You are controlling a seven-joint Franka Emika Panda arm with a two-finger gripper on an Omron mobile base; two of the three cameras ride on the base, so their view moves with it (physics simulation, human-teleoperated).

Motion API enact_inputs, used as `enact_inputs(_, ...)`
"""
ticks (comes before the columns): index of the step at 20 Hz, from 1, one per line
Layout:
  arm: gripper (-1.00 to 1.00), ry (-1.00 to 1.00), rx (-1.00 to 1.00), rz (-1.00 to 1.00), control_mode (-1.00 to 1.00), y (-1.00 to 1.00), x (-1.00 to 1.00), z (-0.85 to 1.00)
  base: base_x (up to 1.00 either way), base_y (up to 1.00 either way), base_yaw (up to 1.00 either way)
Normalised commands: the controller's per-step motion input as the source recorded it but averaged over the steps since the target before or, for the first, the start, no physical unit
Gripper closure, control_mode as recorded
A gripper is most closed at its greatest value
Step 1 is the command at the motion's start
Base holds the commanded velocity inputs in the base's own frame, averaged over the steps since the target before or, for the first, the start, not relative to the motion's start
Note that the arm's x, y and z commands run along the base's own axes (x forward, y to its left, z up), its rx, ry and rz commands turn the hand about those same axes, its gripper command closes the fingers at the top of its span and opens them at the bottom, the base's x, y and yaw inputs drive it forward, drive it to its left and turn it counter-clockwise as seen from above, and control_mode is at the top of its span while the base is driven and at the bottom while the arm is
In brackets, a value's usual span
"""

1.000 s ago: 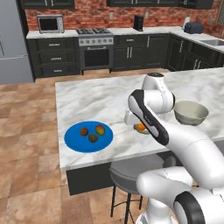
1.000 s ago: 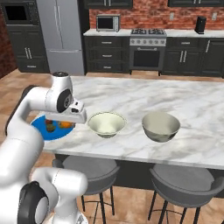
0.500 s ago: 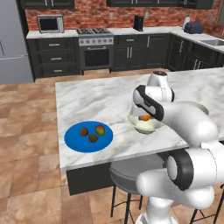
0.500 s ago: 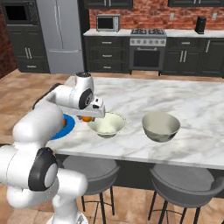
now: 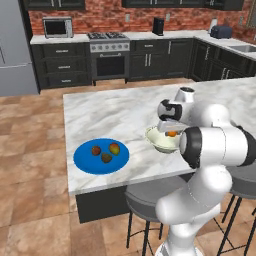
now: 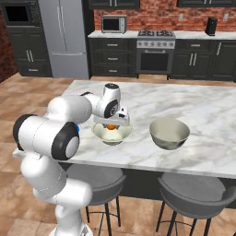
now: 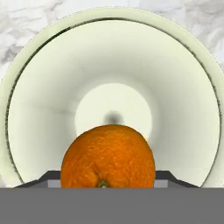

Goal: Take the fruits from the plate on the dining counter and place two fruits in each bowl.

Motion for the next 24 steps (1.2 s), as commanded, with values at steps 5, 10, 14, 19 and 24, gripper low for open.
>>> enact_inputs(5,1.00,0.01,0.00,0.00,-1.00,0.00,0.35,-0.44,0.00,0.00,0.00)
enact_inputs(10,1.00,0.06,0.00,0.00,-1.00,0.00,0.14,-0.37,0.00,0.00,0.00)
enact_inputs(14,1.00,0.03,0.00,0.00,-1.00,0.00,0.06,-0.43,0.00,0.00,0.00)
enact_inputs(19,1.00,0.00,0.00,0.00,-1.00,0.02,0.03,-0.24,0.00,0.00,0.00)
enact_inputs(24,-1.00,0.00,0.00,0.00,-1.00,0.05,0.10,-0.16,0.00,0.00,0.00)
